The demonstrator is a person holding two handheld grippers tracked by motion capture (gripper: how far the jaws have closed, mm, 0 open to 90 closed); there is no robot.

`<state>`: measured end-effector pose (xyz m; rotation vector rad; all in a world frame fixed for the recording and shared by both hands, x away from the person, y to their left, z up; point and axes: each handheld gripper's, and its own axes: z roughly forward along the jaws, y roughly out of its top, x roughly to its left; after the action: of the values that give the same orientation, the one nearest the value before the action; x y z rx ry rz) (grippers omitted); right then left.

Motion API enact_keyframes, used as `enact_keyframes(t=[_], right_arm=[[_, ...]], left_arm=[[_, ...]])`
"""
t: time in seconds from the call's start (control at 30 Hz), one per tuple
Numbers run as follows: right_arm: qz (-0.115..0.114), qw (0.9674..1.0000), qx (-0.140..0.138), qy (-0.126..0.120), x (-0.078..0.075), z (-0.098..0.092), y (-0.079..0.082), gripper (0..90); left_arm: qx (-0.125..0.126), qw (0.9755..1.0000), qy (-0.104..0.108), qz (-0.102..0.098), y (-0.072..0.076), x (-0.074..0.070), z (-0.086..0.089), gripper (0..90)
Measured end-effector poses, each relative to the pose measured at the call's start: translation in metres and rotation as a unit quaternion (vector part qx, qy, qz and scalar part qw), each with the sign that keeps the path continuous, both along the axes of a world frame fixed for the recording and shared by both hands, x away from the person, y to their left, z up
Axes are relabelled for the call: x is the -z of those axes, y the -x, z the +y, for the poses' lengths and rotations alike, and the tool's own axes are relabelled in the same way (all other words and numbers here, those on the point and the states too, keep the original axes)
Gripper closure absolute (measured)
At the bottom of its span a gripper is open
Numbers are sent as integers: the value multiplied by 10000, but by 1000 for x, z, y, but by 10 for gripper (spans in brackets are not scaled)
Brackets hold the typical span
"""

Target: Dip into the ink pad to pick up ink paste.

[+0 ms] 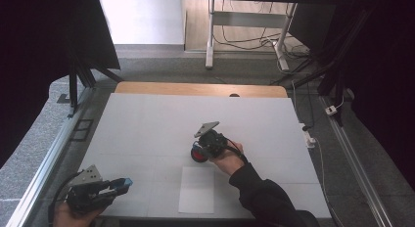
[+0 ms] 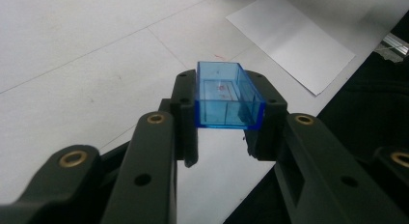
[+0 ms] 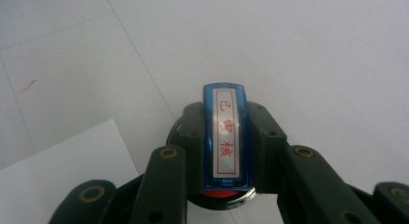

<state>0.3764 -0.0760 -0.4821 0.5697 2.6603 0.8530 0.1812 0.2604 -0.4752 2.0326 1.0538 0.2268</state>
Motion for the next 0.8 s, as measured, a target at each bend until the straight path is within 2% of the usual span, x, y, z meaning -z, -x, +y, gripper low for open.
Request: enact_keyframes(t=[0.1,0.17,0.27,0.43,0.57,0.8], right_arm=[[-52,10000,-27,24,0,1,0,709],[41,10000,0,-27,-1,-1,-1,708],[132,9994,126,-288,-2,-5,-4,708],[198,9975,209,-641,-14,-10,-3,708],[142,9977,216,-621,-19,-10,0,708],[118,9990,68,-426,-15,-7,1,708]], left_arm=[[-2,10000,8,-2,0,0,0,687],[-4,10000,11,-6,0,0,1,687],[1,10000,19,-7,1,0,1,687],[-11,10000,27,2,1,0,1,687],[-14,10000,22,0,1,0,1,687],[-11,10000,27,2,1,0,1,687]])
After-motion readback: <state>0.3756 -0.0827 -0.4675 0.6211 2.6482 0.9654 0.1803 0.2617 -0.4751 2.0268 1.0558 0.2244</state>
